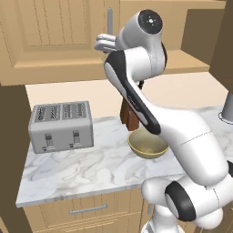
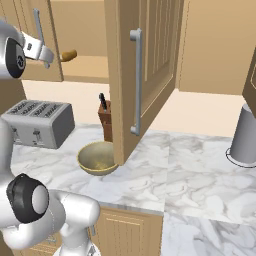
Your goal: Open the cabinet. Pick the orange and kiwi from the cabinet and place them into the bowl. Then close the cabinet.
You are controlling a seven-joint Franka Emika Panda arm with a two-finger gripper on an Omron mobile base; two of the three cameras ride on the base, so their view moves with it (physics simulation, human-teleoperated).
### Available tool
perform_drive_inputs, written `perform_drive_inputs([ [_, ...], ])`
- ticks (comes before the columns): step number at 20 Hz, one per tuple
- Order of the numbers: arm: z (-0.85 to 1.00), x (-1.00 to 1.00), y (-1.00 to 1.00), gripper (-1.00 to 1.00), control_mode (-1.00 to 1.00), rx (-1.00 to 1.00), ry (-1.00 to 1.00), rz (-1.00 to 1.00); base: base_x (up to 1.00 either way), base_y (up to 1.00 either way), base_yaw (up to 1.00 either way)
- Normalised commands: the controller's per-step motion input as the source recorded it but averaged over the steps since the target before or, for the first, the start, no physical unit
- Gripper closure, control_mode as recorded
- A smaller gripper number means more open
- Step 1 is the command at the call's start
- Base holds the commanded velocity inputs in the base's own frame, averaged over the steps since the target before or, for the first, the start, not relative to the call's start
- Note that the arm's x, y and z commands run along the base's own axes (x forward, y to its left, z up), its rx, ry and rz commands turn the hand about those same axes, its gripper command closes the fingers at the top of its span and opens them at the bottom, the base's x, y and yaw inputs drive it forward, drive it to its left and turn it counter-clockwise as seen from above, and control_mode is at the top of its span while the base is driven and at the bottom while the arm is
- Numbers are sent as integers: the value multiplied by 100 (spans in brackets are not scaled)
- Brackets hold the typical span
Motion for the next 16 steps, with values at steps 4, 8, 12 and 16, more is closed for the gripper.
perform_drive_inputs([
  [4,0,39,0,-100,-100,0,0,0,0,0,0],
  [8,-7,41,0,-100,-100,0,0,0,0,0,0],
  [12,-10,34,0,-100,-100,0,-1,0,0,0,0],
  [16,-15,28,5,-100,-100,-2,-3,0,0,0,0],
])
